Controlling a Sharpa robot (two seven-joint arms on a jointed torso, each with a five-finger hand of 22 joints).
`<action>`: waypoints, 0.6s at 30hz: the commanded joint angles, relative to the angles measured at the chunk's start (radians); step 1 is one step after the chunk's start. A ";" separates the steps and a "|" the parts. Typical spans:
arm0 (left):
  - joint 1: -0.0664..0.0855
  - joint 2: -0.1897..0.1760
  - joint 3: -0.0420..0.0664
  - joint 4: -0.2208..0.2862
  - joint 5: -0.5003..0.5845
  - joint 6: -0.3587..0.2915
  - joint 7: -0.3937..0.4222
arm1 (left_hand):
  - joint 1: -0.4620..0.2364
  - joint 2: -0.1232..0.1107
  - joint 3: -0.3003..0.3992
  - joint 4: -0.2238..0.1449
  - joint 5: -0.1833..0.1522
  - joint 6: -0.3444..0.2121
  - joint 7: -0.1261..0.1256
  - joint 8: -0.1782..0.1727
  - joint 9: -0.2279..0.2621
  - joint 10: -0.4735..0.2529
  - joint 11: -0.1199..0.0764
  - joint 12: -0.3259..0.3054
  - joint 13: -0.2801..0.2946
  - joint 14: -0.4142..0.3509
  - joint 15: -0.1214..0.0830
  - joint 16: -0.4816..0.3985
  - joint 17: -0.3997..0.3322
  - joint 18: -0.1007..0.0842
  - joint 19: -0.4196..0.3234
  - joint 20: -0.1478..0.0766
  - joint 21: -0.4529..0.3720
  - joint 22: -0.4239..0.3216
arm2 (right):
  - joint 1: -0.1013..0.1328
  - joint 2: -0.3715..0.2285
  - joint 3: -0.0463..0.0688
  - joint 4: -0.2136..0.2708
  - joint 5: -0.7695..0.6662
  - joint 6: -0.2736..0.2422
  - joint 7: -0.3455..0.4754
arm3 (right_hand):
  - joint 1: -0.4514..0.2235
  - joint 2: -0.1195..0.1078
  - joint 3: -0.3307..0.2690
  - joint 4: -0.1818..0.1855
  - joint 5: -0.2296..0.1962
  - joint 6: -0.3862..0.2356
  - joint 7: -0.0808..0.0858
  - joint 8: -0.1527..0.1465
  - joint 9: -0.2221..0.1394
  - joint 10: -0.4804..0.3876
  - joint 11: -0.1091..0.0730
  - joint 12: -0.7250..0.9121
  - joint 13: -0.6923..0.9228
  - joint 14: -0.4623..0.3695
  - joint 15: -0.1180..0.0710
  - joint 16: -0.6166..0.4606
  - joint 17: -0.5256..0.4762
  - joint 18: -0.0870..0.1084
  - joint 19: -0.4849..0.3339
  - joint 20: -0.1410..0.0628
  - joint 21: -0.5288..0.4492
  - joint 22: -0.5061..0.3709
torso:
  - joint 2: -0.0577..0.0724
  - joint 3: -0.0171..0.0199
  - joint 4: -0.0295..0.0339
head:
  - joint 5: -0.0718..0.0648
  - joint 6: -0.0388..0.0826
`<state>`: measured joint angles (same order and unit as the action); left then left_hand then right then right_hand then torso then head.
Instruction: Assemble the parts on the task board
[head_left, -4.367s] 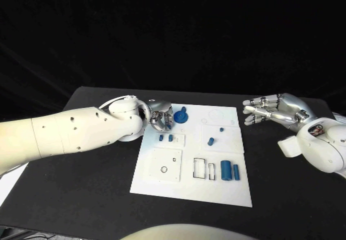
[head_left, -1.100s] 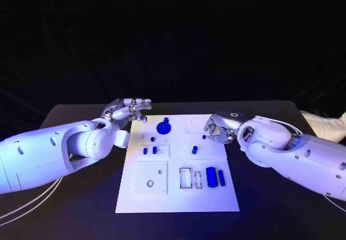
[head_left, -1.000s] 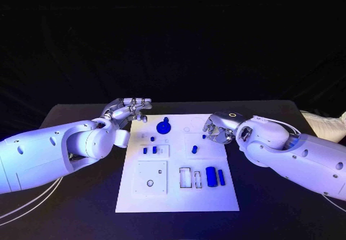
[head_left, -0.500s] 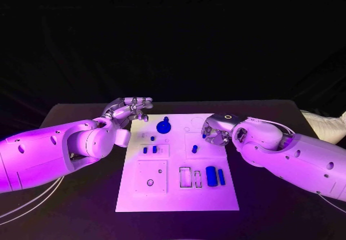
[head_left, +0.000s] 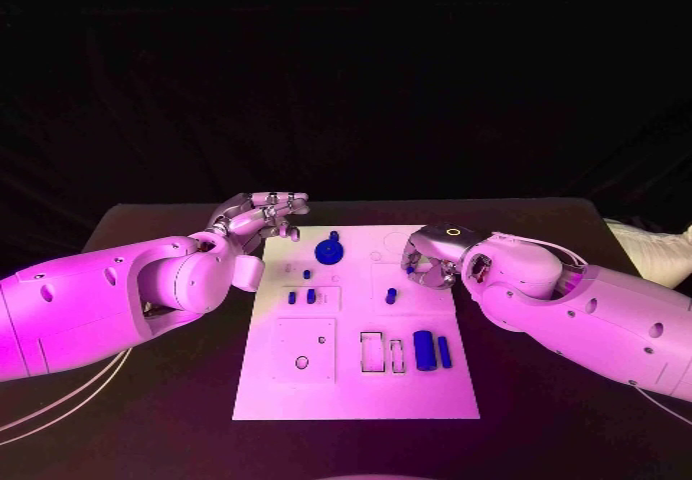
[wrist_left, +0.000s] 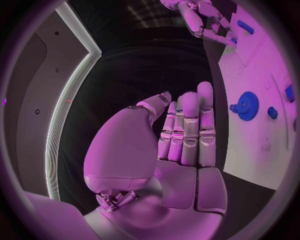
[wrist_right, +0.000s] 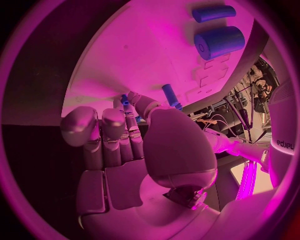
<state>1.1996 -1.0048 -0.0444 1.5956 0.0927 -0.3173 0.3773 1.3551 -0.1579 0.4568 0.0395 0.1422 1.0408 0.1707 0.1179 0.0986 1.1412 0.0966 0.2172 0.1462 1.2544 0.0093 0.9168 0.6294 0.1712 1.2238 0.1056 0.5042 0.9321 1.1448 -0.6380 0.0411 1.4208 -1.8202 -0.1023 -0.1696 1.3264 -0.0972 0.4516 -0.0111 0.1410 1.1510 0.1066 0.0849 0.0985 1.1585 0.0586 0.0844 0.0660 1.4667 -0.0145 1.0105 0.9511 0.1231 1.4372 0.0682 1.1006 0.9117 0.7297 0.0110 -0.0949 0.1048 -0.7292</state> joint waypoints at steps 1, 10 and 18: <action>0.000 0.003 0.000 0.002 0.003 0.020 -0.002 | -0.003 0.005 -0.007 -0.001 0.006 -0.009 0.000 -0.004 -0.001 -0.008 -0.002 0.003 0.001 -0.006 0.000 -0.003 -0.002 0.010 0.005 0.003 -0.003 -0.001 | -0.006 0.002 -0.004 0.002 -0.018 0.026 0.012 | 0.000 0.014 0.008 -0.005 -0.008 0.011 -0.001 0.005 0.005 0.014 -0.002 0.005 0.003 0.037 -0.011 0.014 0.011 -0.009 0.000 -0.005 0.016 0.019 | 0.000 0.0000 -0.0001 | 0.000 -0.002; 0.000 0.003 0.000 0.003 -0.007 0.021 -0.013 | 0.000 0.007 -0.010 -0.004 0.007 -0.013 0.003 -0.005 -0.002 -0.013 0.000 0.006 0.002 -0.007 0.001 -0.003 -0.003 0.010 0.007 0.004 -0.005 -0.003 | -0.010 0.006 -0.006 0.002 -0.053 0.022 -0.015 | 0.031 0.033 0.034 -0.035 -0.036 0.027 0.003 0.005 0.013 0.050 -0.003 0.006 0.005 0.039 -0.014 0.047 0.030 -0.015 0.004 -0.010 0.055 0.064 | 0.000 -0.0003 0.0006 | 0.003 -0.004; 0.000 0.003 0.000 0.004 -0.013 0.026 -0.022 | 0.001 0.007 -0.012 -0.006 0.007 -0.016 0.005 -0.006 -0.003 -0.018 0.002 0.008 0.002 -0.009 0.003 -0.003 -0.007 0.010 0.008 0.004 -0.007 -0.004 | -0.012 0.005 -0.006 0.005 -0.079 -0.013 -0.036 | 0.056 0.036 0.068 -0.067 -0.035 0.024 0.011 -0.003 0.014 0.061 0.000 -0.002 0.006 0.036 -0.012 0.060 0.032 -0.018 0.001 -0.010 0.072 0.083 | -0.001 -0.0005 0.0002 | 0.006 -0.008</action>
<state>1.1996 -1.0035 -0.0444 1.5969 0.0896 -0.3148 0.3603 1.3551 -0.1579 0.4514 0.0340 0.1422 1.0301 0.1746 0.1178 0.0964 1.1323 0.0983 0.2246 0.1475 1.2511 0.0127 0.9168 0.6233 0.1711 1.2273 0.1092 0.5032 0.9285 1.1385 -0.6319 0.0389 1.4275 -1.8666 -0.1113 -0.1831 1.3639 -0.0684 0.5165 -0.0760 0.0998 1.1756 0.1111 0.0865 0.1146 1.2091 0.0635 0.0837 0.0696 1.4666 -0.0217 1.0665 0.9825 0.1232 1.4410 0.0644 1.1663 0.9939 0.7293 0.0107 -0.0942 0.1099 -0.7366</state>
